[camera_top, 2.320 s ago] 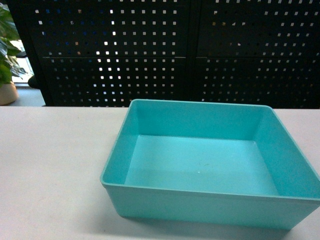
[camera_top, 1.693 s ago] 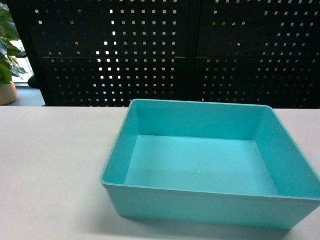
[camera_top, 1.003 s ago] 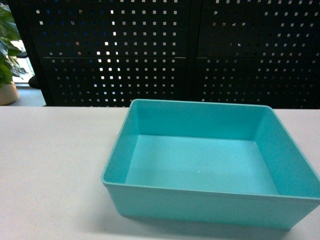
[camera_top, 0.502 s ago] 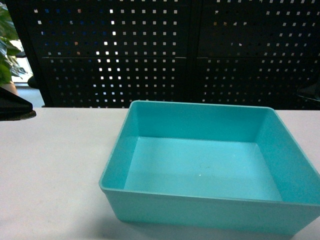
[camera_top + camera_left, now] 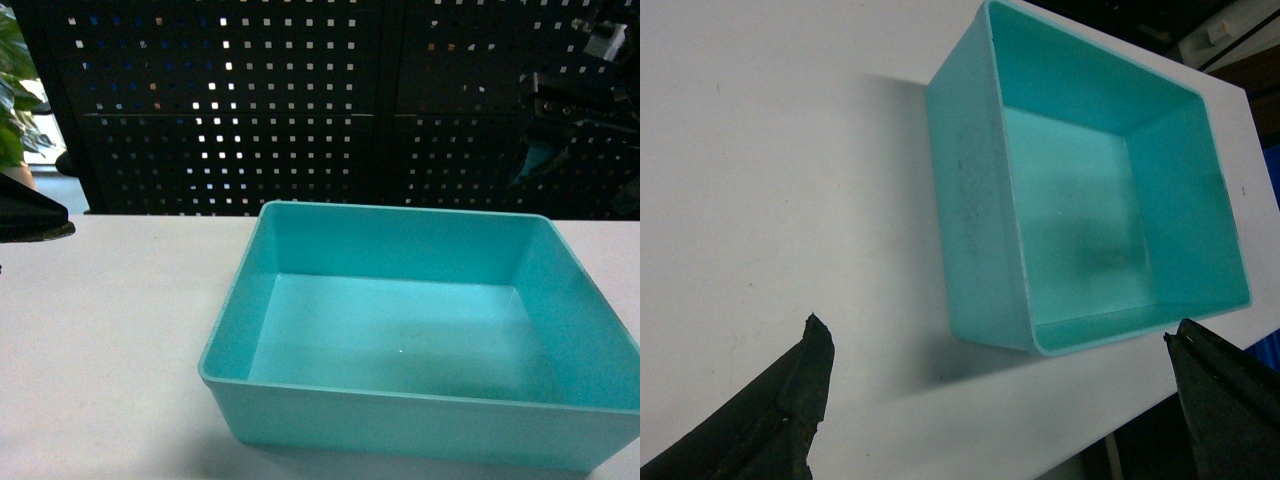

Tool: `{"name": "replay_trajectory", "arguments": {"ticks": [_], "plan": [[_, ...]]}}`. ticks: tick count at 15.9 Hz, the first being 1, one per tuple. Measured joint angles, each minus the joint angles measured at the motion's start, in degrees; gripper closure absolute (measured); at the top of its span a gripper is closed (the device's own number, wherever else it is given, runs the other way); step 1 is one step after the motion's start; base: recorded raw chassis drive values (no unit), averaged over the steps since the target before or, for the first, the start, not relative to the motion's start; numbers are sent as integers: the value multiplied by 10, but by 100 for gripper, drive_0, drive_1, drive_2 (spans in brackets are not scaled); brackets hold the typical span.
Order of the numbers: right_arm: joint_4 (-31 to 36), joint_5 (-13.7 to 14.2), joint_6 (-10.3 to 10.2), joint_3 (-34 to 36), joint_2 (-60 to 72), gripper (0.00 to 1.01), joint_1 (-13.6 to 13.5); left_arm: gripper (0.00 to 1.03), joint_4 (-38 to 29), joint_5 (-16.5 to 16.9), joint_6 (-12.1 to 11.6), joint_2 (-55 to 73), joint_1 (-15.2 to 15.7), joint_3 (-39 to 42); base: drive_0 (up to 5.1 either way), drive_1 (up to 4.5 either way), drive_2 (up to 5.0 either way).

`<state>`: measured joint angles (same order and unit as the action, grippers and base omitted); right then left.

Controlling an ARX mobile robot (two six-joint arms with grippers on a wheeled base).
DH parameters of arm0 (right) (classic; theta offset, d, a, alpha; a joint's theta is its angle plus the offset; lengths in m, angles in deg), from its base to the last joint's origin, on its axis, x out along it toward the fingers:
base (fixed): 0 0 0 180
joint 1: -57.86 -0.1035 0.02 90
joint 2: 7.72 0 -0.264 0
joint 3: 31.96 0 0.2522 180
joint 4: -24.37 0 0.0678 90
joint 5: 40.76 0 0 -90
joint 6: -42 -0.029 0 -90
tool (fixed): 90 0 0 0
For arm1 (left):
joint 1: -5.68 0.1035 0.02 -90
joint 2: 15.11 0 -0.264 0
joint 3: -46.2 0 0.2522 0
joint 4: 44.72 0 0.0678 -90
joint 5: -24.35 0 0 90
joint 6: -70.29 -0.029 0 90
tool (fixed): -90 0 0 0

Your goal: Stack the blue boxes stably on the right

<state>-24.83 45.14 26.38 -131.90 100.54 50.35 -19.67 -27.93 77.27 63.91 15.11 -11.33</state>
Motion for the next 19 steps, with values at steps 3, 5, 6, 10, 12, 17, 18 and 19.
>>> {"name": "replay_trajectory", "arguments": {"ticks": [3, 5, 6, 10, 12, 17, 18, 19], "plan": [[5, -4, 39, 8, 33, 3, 2, 5, 0, 0, 0, 0, 0, 0, 0, 0, 0], [12, 2, 59, 22, 65, 3, 13, 5, 0, 0, 0, 0, 0, 0, 0, 0, 0], [16, 8, 64, 33, 72, 3, 17, 5, 0, 0, 0, 0, 0, 0, 0, 0, 0], [34, 13, 82, 49, 84, 3, 26, 5, 0, 0, 0, 0, 0, 0, 0, 0, 0], [46, 12, 83, 52, 106, 3, 27, 5, 0, 0, 0, 0, 0, 0, 0, 0, 0], [59, 6, 83, 64, 116, 28, 25, 5, 0, 0, 0, 0, 0, 0, 0, 0, 0], [58, 6, 83, 64, 117, 39, 23, 5, 0, 0, 0, 0, 0, 0, 0, 0, 0], [54, 6, 84, 64, 118, 50, 23, 5, 0, 0, 0, 0, 0, 0, 0, 0, 0]]}}
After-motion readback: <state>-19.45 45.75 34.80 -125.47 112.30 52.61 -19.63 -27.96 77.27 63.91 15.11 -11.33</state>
